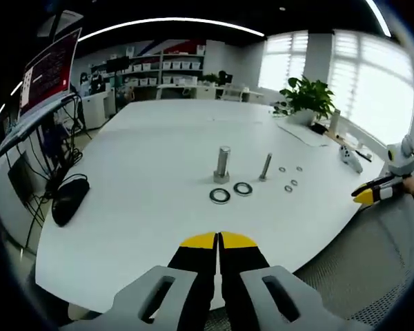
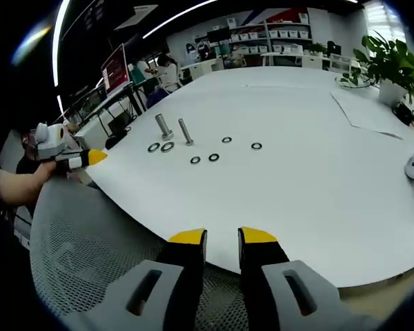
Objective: Place the washer onto the threaded stud by aligning its center hole with the stud, sliding it down to the base, and recovering from edge contact or off-axis alignment until the washer reaches the visible bottom stop.
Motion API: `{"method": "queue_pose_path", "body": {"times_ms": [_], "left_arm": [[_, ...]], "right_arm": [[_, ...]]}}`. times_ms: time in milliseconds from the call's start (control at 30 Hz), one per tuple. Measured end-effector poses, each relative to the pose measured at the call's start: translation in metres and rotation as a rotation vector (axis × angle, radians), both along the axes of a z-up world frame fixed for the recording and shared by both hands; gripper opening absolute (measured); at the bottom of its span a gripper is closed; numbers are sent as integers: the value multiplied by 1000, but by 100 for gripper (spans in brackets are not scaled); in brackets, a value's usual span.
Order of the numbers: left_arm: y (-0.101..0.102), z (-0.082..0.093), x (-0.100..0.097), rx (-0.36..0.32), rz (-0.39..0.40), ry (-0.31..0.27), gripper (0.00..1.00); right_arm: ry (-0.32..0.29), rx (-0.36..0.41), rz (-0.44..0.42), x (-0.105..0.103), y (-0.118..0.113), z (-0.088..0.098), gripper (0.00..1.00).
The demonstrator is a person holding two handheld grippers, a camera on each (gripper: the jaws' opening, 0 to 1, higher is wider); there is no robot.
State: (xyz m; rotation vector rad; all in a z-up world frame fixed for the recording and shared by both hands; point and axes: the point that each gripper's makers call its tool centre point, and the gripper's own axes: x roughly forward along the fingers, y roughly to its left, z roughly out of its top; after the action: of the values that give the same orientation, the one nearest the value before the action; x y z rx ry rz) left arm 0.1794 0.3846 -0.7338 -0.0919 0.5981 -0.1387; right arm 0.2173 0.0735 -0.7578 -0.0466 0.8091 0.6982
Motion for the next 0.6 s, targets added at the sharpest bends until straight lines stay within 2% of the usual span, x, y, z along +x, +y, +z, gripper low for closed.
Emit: {"method": "queue_pose_path", "body": {"times_ms": [300,400,600], "left_arm": [[0,3,1,-6,2,-15,0],[1,5,1,-11,11,-25,0],[1,6,2,-17,14,-36,0]], "right_arm": [[-6,-7,-9,1,-2,0,22],[-31,-25,-14,4,-4,2,23],[-8,-27,-15,2,-4,-1,23]]}}
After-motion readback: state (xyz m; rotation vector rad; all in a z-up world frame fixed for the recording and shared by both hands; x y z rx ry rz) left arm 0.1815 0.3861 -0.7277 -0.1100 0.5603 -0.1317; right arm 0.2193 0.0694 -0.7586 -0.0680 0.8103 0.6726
